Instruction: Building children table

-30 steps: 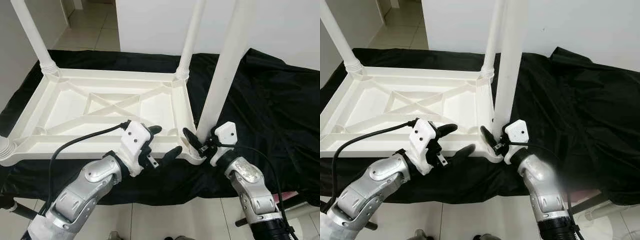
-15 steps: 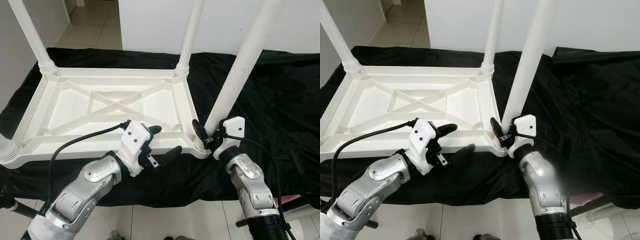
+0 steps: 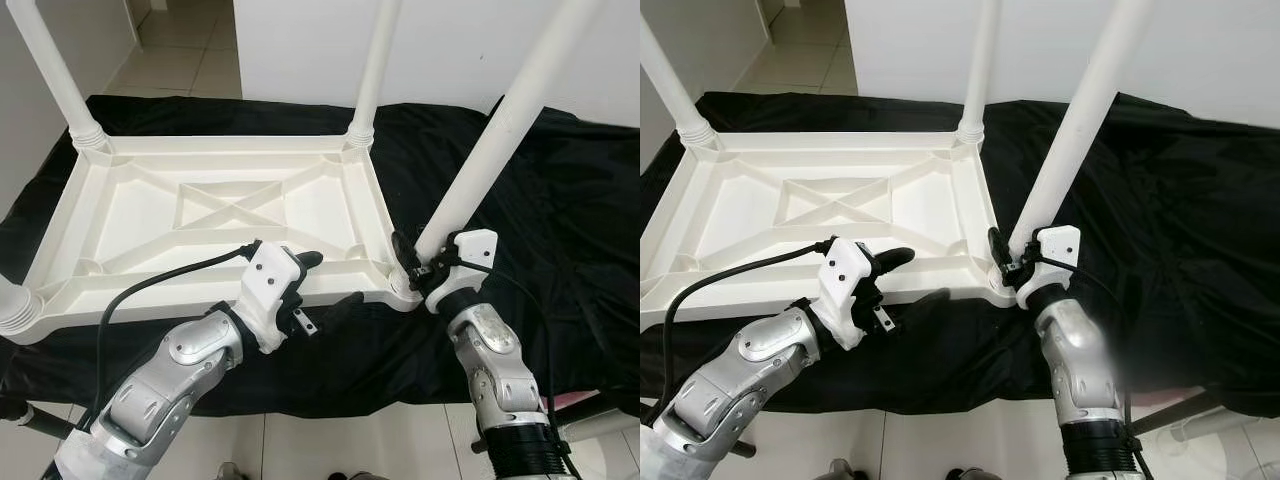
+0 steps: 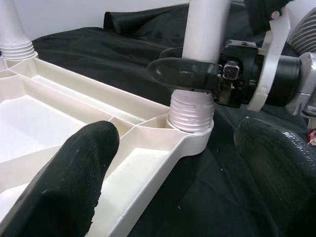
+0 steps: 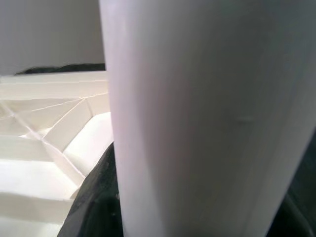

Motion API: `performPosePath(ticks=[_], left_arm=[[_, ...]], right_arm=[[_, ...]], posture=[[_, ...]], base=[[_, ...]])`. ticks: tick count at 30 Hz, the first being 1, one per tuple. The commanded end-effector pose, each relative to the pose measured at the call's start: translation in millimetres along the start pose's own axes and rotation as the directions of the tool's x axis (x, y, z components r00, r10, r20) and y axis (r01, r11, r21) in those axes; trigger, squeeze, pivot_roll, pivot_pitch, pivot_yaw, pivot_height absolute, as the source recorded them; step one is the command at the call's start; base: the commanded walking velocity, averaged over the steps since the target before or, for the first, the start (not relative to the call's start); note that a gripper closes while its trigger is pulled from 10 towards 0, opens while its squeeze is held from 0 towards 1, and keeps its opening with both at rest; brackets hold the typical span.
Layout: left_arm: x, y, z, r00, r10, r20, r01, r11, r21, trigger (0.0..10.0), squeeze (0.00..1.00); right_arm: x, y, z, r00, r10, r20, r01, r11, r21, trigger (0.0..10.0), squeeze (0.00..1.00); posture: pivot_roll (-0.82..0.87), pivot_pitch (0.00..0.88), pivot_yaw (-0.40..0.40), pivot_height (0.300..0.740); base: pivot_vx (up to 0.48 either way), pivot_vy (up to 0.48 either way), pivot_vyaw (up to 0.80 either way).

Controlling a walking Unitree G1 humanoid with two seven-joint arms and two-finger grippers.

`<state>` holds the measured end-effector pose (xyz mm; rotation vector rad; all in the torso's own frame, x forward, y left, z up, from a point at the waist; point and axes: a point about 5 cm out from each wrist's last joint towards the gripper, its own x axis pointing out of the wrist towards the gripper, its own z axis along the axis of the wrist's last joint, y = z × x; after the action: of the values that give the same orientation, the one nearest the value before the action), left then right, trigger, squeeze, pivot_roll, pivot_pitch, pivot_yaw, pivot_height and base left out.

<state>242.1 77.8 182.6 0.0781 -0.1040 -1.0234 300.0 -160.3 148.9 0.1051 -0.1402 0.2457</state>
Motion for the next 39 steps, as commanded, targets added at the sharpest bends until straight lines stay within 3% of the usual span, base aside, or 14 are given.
performPosePath(ticks=[1,9,10,15,26,31,39], left_arm=[[-1.3,-10.0,0.1,0.992,-0.125,-0.005,0.125,0.992,-0.005,10.0,0.00],[-0.8,-10.7,-0.1,0.992,-0.128,-0.006,0.128,0.992,-0.004,10.0,0.00],[-0.7,-10.9,-0.3,0.992,-0.127,-0.005,0.127,0.992,-0.005,10.0,0.00],[-1.1,-11.6,-0.4,0.992,-0.127,-0.005,0.127,0.992,-0.008,10.0,0.00],[-1.5,-11.4,-0.4,0.992,-0.124,-0.006,0.124,0.992,-0.007,10.0,0.00],[-1.7,-11.1,-0.1,0.992,-0.125,-0.006,0.125,0.992,-0.006,10.0,0.00],[-1.2,-11.0,0.1,0.992,-0.129,-0.006,0.129,0.992,-0.002,10.0,0.00]], right_arm=[[-15.8,-12.9,-41.4,0.973,-0.090,-0.213,0.102,0.994,0.047,10.0,0.00],[-13.5,-9.1,-36.8,0.980,-0.017,-0.200,-0.001,0.996,-0.092,10.0,0.00],[-13.5,-8.0,-36.0,0.979,0.014,-0.202,-0.044,0.989,-0.141,10.0,0.00],[-13.8,-4.3,-36.0,0.974,0.074,-0.213,-0.115,0.975,-0.188,10.0,0.00],[-17.0,-1.3,-42.3,0.967,0.094,-0.237,-0.138,0.975,-0.174,10.0,0.00],[-17.9,-4.5,-47.3,0.969,0.024,-0.244,-0.046,0.995,-0.085,10.0,0.00],[-17.6,-7.6,-49.6,0.970,-0.009,-0.241,-0.015,0.995,-0.097,10.0,0.00]], posture=[[-0.01,0.134,-0.028,0.740],[-0.01,0.134,-0.030,0.740],[-0.02,0.135,-0.031,0.740],[-0.01,0.136,-0.033,0.740],[-0.01,0.136,-0.035,0.740],[-0.01,0.135,-0.033,0.740],[-0.01,0.132,-0.029,0.740]], base=[[0.000,0.000,0.00],[0.000,0.000,0.00],[0.000,0.000,0.00],[0.000,0.000,0.00],[0.000,0.000,0.00],[0.000,0.000,0.00],[0.000,0.000,0.00]])
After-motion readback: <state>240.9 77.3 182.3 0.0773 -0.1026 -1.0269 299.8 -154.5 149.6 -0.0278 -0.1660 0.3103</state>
